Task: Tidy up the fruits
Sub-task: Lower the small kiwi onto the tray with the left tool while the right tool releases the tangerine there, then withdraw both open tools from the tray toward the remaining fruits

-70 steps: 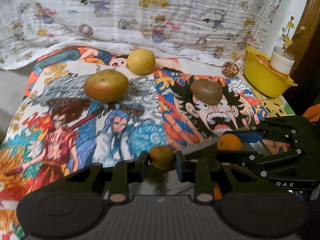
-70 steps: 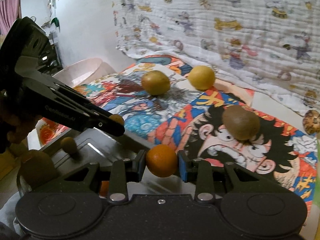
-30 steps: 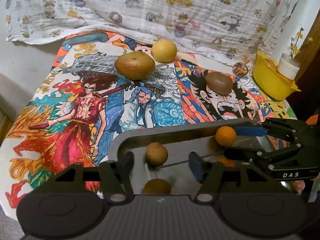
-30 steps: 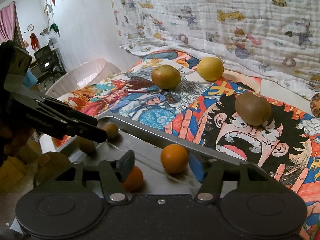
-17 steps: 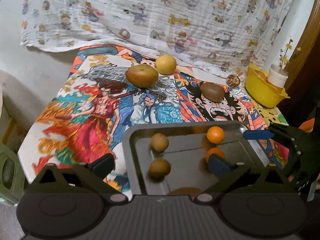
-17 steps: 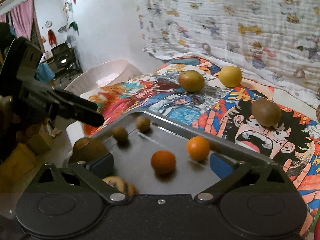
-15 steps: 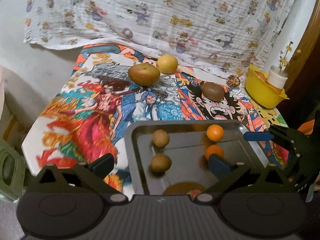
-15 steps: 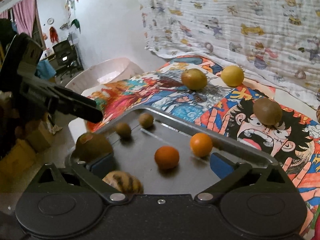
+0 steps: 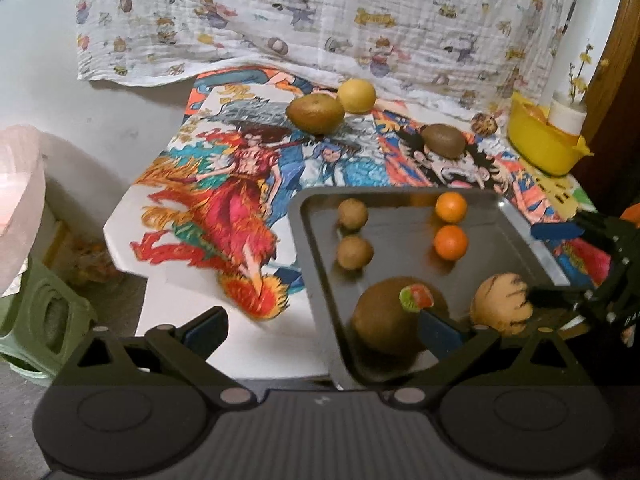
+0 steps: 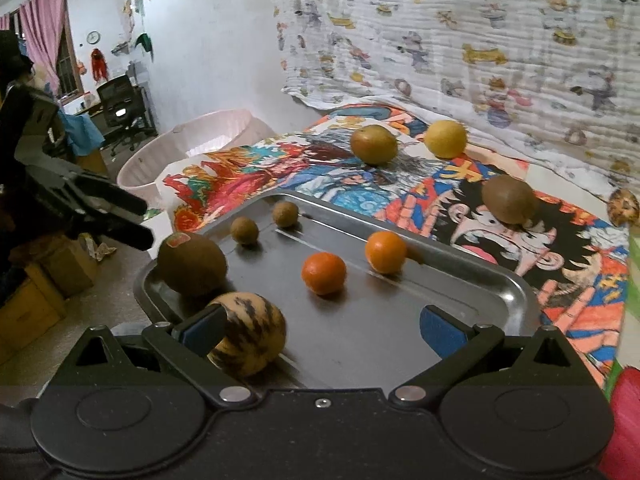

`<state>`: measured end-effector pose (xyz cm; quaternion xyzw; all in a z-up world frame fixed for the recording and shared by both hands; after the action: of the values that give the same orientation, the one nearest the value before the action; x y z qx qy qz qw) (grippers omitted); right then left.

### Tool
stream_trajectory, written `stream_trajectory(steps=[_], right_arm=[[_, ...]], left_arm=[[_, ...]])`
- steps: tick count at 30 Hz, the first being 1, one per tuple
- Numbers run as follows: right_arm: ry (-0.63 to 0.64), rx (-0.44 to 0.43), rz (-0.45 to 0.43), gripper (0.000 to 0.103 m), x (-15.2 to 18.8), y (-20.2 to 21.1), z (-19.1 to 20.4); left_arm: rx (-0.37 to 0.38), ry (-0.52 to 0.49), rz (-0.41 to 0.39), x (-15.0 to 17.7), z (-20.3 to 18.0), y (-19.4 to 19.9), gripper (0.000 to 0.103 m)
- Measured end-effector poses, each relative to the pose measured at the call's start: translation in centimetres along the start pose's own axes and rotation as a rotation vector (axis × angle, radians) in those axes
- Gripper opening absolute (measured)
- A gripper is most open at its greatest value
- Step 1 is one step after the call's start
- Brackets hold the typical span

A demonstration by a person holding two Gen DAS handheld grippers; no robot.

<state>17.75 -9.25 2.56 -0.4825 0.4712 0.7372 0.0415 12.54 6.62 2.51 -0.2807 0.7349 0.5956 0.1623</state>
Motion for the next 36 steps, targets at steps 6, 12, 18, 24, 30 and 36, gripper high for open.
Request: stream_trajectory(steps=[6,12,18,24,30,36], right_arm=[[-0.003,0.056,0.018,0.102,0.8,0.6,-1.2],[-0.022,0.089,0.007,0.102,0.8,1.1,-2.9],[-0.035,0.113,0.007,0.102,0.6,0.6,-4.7],[-0.045,0.135,0.018,0.102,0.2,-0.7,-6.7],[-0.063,0.142,0.012,0.102,-1.2,-2.4,-8.6],[-0.062,0.144,0.000,0.102,-3.3,-4.3,-9.9]], left_arm=[[-0.029,-0.019,0.026,0.1,0.0,0.1,0.102],[-0.051,-0.037,0.040,-0.7,-0.2,-0.1,0.102],[-0.054,-0.030,0.044,-2.0,-0.2,-1.0,0.102],[-0.044,0.018,0.044,-4.4,0.5,-3.2,0.102],[-0.021,0.066,0.027,-7.6,0.9,-5.3,0.102],[0.004,0.069,0.013,-10.5,0.1,-7.8,0.102]])
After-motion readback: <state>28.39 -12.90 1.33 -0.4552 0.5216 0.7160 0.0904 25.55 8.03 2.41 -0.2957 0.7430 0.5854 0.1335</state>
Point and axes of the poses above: each gripper's, at about its wrist camera, not at the fingertips, and y roughly against the way its jaws point, z to its left, x to its underside, the point moved 4 cm from there along -y, roughly the way its jaws point, and after that the axes turned 6 degrees about y, right-handed, at the moved point
